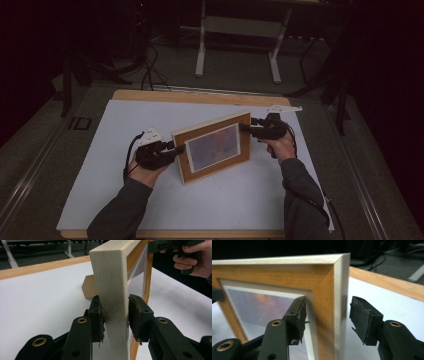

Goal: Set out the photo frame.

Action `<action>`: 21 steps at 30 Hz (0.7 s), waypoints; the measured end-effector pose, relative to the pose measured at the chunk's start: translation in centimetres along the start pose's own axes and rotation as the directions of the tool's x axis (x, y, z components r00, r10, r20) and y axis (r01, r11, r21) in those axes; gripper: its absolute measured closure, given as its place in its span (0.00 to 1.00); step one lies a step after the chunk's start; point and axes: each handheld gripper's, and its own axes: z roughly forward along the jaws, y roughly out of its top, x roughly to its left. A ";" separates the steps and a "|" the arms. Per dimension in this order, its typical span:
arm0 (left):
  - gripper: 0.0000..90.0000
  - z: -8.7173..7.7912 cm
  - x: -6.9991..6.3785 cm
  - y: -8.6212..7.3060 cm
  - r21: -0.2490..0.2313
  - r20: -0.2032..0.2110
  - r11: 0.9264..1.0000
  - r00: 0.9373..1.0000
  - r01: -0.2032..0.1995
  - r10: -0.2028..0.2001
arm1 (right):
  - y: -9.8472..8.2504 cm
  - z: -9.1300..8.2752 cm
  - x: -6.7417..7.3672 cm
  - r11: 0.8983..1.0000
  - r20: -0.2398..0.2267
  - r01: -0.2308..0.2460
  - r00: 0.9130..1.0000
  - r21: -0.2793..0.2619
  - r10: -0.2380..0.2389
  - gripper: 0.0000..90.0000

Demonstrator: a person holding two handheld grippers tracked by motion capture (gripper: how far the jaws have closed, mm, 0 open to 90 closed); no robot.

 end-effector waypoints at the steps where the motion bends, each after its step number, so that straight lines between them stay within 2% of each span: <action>1: 0.75 0.0 0.1 0.0 0.000 0.003 1.000 1.000 0.001 -0.001 | 0.0 0.0 0.0 1.000 0.000 0.000 1.000 0.000 0.000 0.51; 6: 0.75 0.1 0.3 0.1 0.002 0.016 1.000 1.000 -0.001 0.001 | -0.4 0.4 -0.2 1.000 -0.038 -0.013 0.999 0.015 0.013 0.52; 11: 0.75 0.2 0.7 0.2 0.004 0.027 1.000 1.000 0.015 -0.015 | -0.5 0.3 0.1 1.000 -0.017 -0.018 1.000 0.020 0.019 0.52; 19: 0.75 0.8 1.8 0.8 0.008 0.017 0.998 0.998 0.055 -0.055 | -0.8 -0.5 0.5 0.999 -0.011 -0.014 1.000 0.029 0.015 0.61; 21: 0.75 0.9 2.0 1.0 0.010 0.017 0.998 0.998 0.054 -0.054 | -1.0 -0.7 0.6 1.000 -0.004 -0.016 1.000 0.022 0.016 0.62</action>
